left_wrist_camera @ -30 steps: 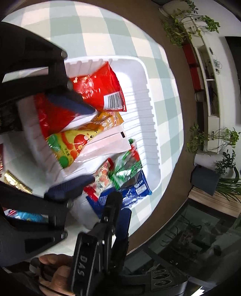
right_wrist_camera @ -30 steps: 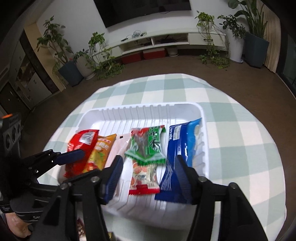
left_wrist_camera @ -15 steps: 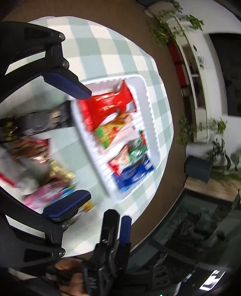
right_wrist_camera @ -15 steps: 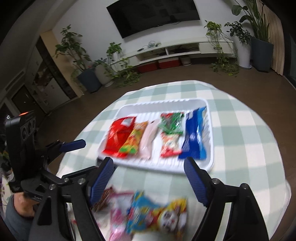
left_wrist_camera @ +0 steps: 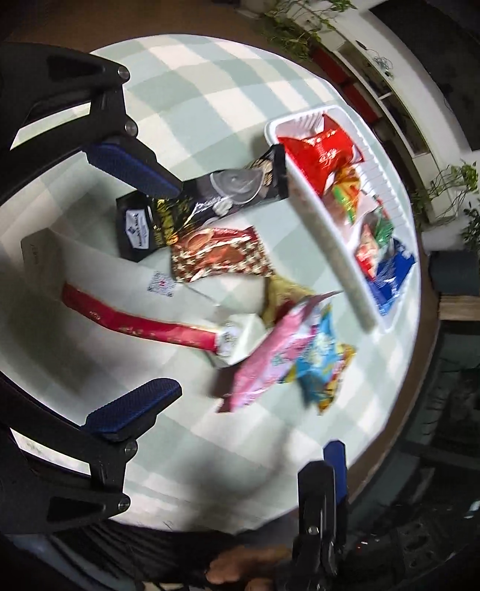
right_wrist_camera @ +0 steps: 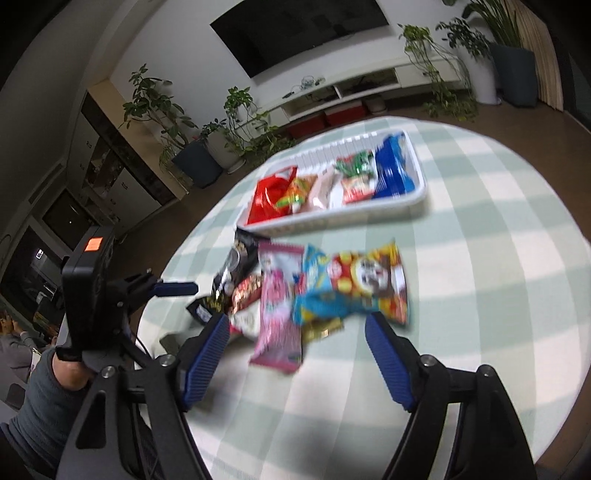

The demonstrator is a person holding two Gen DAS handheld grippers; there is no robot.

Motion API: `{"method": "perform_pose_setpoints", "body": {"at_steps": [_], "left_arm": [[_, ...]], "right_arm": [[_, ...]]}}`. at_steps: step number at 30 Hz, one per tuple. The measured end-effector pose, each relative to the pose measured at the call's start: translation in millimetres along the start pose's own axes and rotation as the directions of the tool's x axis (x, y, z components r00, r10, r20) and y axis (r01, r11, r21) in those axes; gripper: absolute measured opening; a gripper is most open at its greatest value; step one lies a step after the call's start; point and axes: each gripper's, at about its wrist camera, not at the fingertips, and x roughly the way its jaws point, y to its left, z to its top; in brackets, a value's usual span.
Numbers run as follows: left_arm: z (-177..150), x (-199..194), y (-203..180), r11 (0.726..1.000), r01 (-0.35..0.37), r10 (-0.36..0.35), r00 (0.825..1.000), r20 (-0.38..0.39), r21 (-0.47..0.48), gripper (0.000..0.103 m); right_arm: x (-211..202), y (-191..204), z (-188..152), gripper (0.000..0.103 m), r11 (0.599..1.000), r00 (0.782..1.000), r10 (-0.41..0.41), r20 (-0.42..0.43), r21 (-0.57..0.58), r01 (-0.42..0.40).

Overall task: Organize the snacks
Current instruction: 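Move the left tool back to the pile and grasp the red-white long bar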

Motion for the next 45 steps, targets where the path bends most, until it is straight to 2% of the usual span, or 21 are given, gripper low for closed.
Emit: {"method": "perform_pose_setpoints", "body": {"at_steps": [3, 4, 6, 9, 10, 11, 12, 14, 20, 24, 32, 38, 45], "left_arm": [[-3.0, 8.1, -13.4, 0.999, -0.011, 0.012, 1.000, -0.020, 0.042, 0.094], [-4.0, 11.3, -16.1, 0.999, -0.007, 0.009, 0.999, -0.031, 0.049, 0.088], [-4.0, 16.5, -21.0, 0.997, -0.038, 0.040, 0.999, -0.031, 0.065, 0.087], [-1.0, 17.4, -18.3, 0.998, -0.046, 0.047, 0.998, -0.032, 0.039, 0.076], [-0.3, 17.4, -17.6, 0.998, -0.047, 0.048, 0.998, -0.034, 0.031, 0.063], [0.3, 19.6, -16.8, 0.999, -0.038, 0.039, 0.998, -0.049, 0.018, 0.041], [0.6, 24.1, -16.2, 0.999, -0.043, 0.043, 0.997, -0.068, 0.008, 0.035], [-2.7, 28.5, -18.3, 0.998, -0.060, 0.061, 0.995, -0.079, 0.006, 0.032], [-4.4, 30.2, -19.2, 0.999, -0.039, 0.036, 0.997, -0.065, -0.036, 0.019], [-7.2, 29.1, -19.4, 0.997, -0.031, 0.027, 0.998, -0.052, -0.076, 0.016], [-28.2, 15.7, -17.1, 0.979, 0.067, -0.067, 0.998, 0.006, -0.192, 0.015], [-52.1, -0.3, -14.5, 0.950, 0.122, -0.105, 0.992, 0.074, -0.287, 0.015], [-91.3, -25.0, -7.9, 0.896, 0.188, -0.129, 0.977, 0.169, -0.403, 0.015]], "right_arm": [[0.2, -2.7, -9.7, 0.076, 1.000, 1.000, -0.001, -0.015, 0.009, 0.001], [0.6, -3.2, -12.1, 0.076, 1.000, 1.000, -0.001, -0.017, 0.012, 0.001], [2.2, -4.0, -15.3, 0.074, 1.000, 1.000, 0.003, -0.025, 0.015, -0.003], [4.0, -3.3, -17.3, 0.073, 1.000, 0.999, 0.011, -0.034, 0.015, -0.010], [3.7, -2.5, -17.3, 0.073, 1.000, 0.999, 0.013, -0.032, 0.013, -0.013], [2.8, -1.4, -18.2, 0.072, 1.000, 0.999, 0.013, -0.029, 0.010, -0.012], [2.0, -0.7, -19.1, 0.072, 1.000, 1.000, 0.012, -0.027, 0.006, -0.011], [1.3, 1.3, -20.7, 0.072, 1.000, 1.000, 0.011, -0.025, 0.000, -0.011], [4.2, 2.0, -22.1, 0.067, 1.000, 0.999, 0.008, -0.037, 0.003, -0.007], [5.5, 7.0, -21.7, 0.064, 1.000, 0.999, 0.004, -0.040, -0.013, -0.004], [15.5, 20.7, -17.2, 0.059, 0.998, 0.998, -0.009, -0.062, -0.056, 0.005], [29.7, 37.4, -12.5, 0.057, 0.994, 0.996, -0.016, -0.093, -0.109, 0.006], [56.9, 58.3, -5.8, 0.054, 0.981, 0.988, -0.064, -0.142, -0.191, 0.036]]}}
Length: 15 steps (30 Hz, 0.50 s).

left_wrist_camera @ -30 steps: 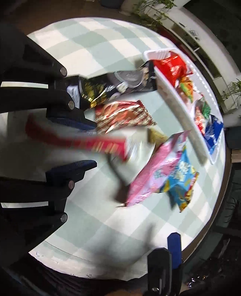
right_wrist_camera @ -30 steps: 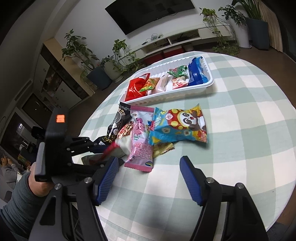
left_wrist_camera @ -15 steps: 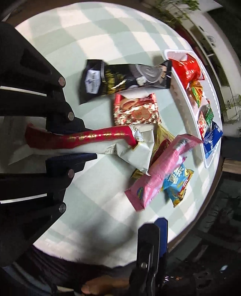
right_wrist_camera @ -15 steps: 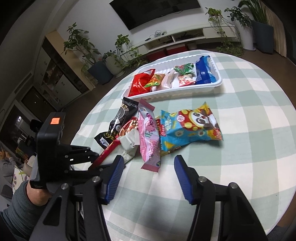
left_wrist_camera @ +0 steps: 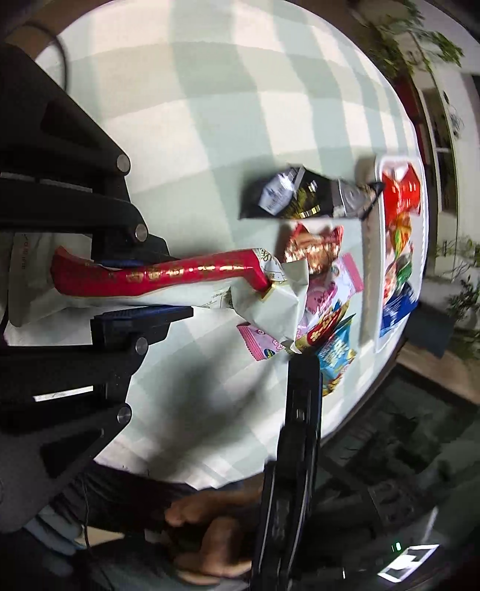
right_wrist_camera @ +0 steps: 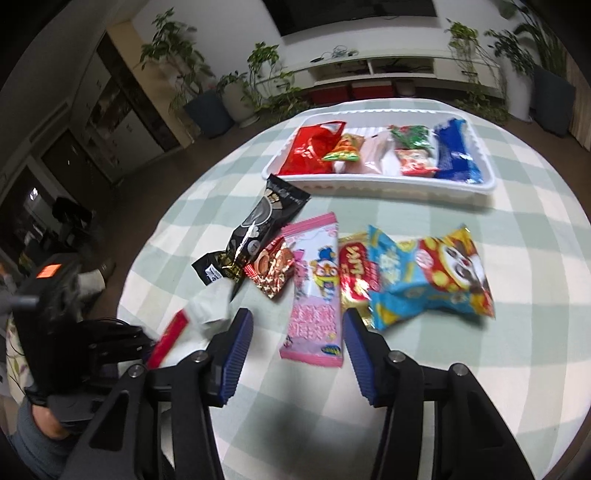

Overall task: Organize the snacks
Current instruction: 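Lift the red-white bar with the left tool while the right tool grasps the pink bar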

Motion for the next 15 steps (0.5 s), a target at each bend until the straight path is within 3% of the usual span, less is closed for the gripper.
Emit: {"method": "perform_pose_setpoints", "body": {"at_steps": [9, 15], "left_arm": [[-16.7, -20.4, 12.1, 0.994, 0.064, -0.057, 0.996, 0.072, -0.092, 0.015], [-16.3, -18.6, 12.3, 0.992, 0.077, -0.070, 0.995, 0.077, -0.098, 0.015]], "right_arm": [[48.3, 14.0, 16.4, 0.049, 0.982, 0.983, -0.161, -0.088, -0.116, 0.151], [57.9, 20.7, 20.7, 0.046, 0.960, 0.969, -0.233, -0.085, -0.181, 0.215]]}}
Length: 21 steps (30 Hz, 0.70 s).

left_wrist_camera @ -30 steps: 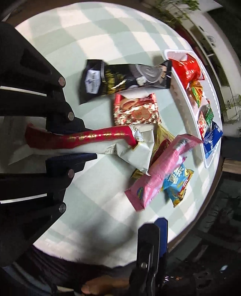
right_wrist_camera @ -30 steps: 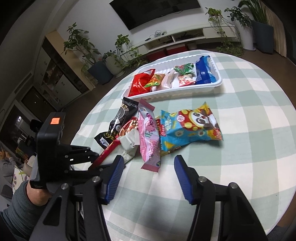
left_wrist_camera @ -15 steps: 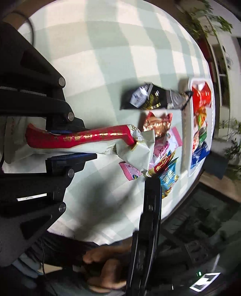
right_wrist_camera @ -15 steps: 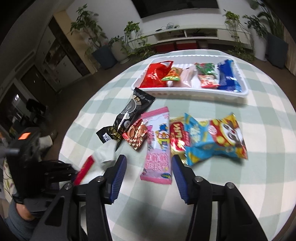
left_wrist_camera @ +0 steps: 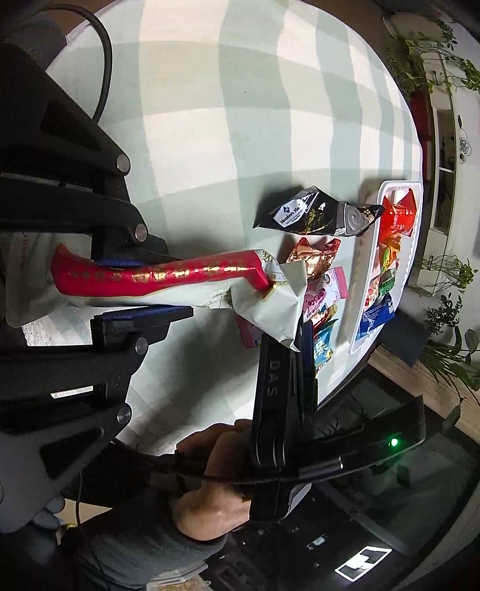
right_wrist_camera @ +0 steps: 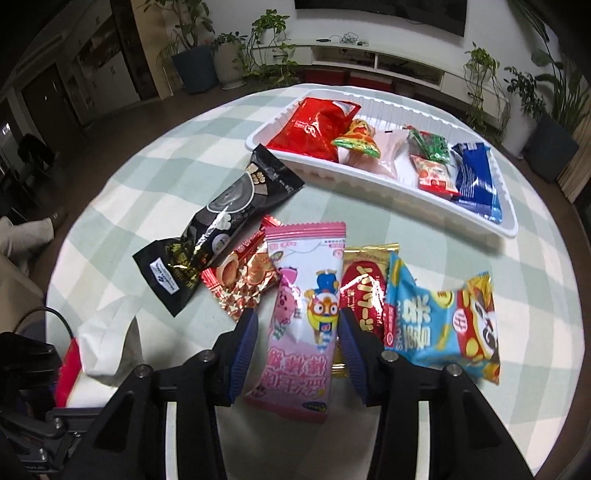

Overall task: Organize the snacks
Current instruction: 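Lift the red-white bar with the left tool while the right tool grasps the pink bar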

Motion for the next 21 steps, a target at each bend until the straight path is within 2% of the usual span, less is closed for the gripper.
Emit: {"method": "perform_pose_setpoints", "body": {"at_steps": [1, 3, 4, 12, 17, 21], "left_arm": [[-0.1, 0.1, -0.1, 1.000, 0.001, -0.001, 1.000, 0.000, -0.001, 0.015], [-0.6, 0.4, 1.0, 1.000, 0.003, -0.003, 1.000, 0.001, -0.004, 0.015], [-1.1, 0.4, 1.2, 1.000, 0.003, -0.003, 1.000, 0.001, -0.006, 0.015], [-1.2, -1.0, 2.6, 1.000, 0.006, -0.005, 1.000, 0.011, -0.019, 0.015], [-0.8, -5.1, 3.1, 1.000, 0.010, -0.009, 1.000, 0.022, -0.026, 0.015], [0.3, -6.8, 3.2, 0.999, 0.018, -0.017, 0.999, 0.029, -0.031, 0.015]], "right_arm": [[0.5, 2.1, 0.4, 0.040, 1.000, 1.000, -0.013, -0.003, -0.015, 0.013], [1.5, 5.6, 0.3, 0.035, 0.999, 1.000, -0.019, -0.011, -0.034, 0.019], [2.7, 6.3, 0.0, 0.027, 0.999, 1.000, -0.018, -0.017, -0.037, 0.018], [-1.8, 6.2, -4.0, 0.017, 1.000, 1.000, 0.012, -0.008, -0.024, -0.012], [-20.9, -4.5, -12.0, 0.016, 0.994, 0.996, 0.083, 0.036, 0.067, -0.085], [-41.0, -12.0, -20.1, 0.016, 0.978, 0.984, 0.153, 0.089, 0.130, -0.164]]}}
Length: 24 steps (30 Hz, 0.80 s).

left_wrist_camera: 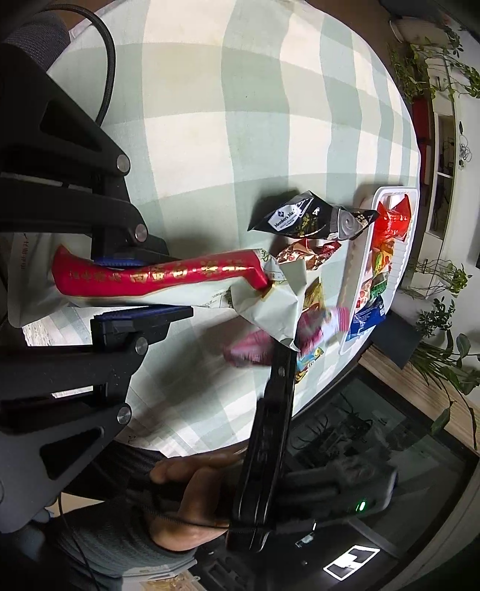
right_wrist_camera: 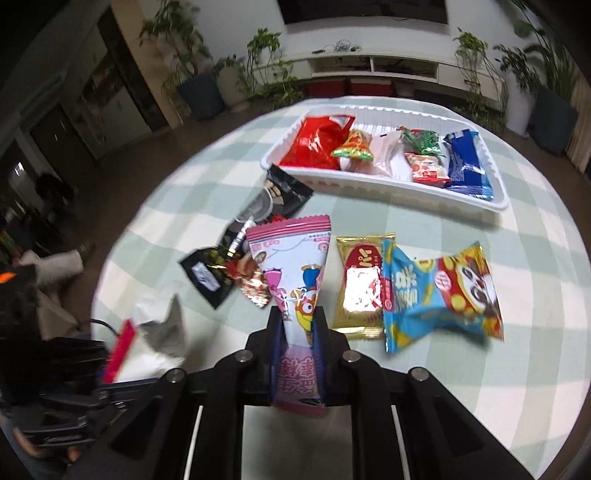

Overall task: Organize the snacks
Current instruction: 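Lift the red-white bar with the left tool while the right tool grasps the pink bar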

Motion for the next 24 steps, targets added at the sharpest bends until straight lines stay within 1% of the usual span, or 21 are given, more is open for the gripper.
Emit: {"method": "perform_pose_setpoints", "body": {"at_steps": [3, 6, 9, 13, 17, 19, 20, 21, 23, 24], "left_arm": [[1.6, -1.7, 0.5, 1.000, 0.011, -0.011, 1.000, 0.005, -0.006, 0.015], [5.6, -3.8, 1.8, 1.000, 0.016, -0.016, 1.000, 0.013, -0.010, 0.015], [12.5, -6.5, 3.2, 1.000, 0.019, -0.019, 1.000, 0.024, -0.018, 0.015], [27.5, -11.6, 5.2, 1.000, 0.021, -0.020, 0.999, 0.046, -0.019, 0.015], [47.7, -14.2, 3.9, 1.000, 0.009, -0.008, 0.998, 0.070, -0.014, 0.015], [52.6, -6.0, 1.5, 1.000, 0.000, 0.000, 0.999, 0.047, -0.002, 0.015], [53.0, -1.7, -1.2, 1.000, -0.004, 0.003, 1.000, 0.022, 0.011, 0.015], [51.6, 7.6, -6.8, 0.998, -0.028, 0.031, 0.999, -0.041, 0.052, 0.015], [49.9, 17.2, -16.7, 0.988, -0.090, 0.103, 0.990, -0.100, 0.124, 0.015], [49.5, 23.7, -22.4, 0.980, -0.117, 0.139, 0.981, -0.135, 0.160, 0.015]], "right_arm": [[-13.0, -7.5, -5.5, 0.016, 0.996, 0.998, 0.064, 0.022, 0.058, -0.065], [-22.2, -15.2, -9.8, 0.016, 0.992, 0.995, 0.089, 0.038, 0.092, -0.092], [-37.1, -31.4, -11.7, 0.016, 0.982, 0.991, 0.112, 0.074, 0.147, -0.122], [-59.7, -57.0, -6.8, 0.016, 0.969, 0.985, 0.112, 0.134, 0.207, -0.138], [-78.9, -83.1, -0.4, 0.016, 0.958, 0.979, 0.085, 0.185, 0.253, -0.131], [-82.0, -92.1, 1.7, 0.016, 0.954, 0.978, 0.075, 0.196, 0.271, -0.127], [-82.6, -95.6, 1.4, 0.016, 0.953, 0.978, 0.070, 0.198, 0.276, -0.124], [-82.4, -96.5, 0.7, 0.016, 0.954, 0.978, 0.067, 0.197, 0.275, -0.121], [-80.2, -95.2, -1.4, 0.016, 0.958, 0.980, 0.063, 0.187, 0.263, -0.112], [-77.9, -94.5, -2.6, 0.016, 0.959, 0.981, 0.064, 0.182, 0.261, -0.111]]}}
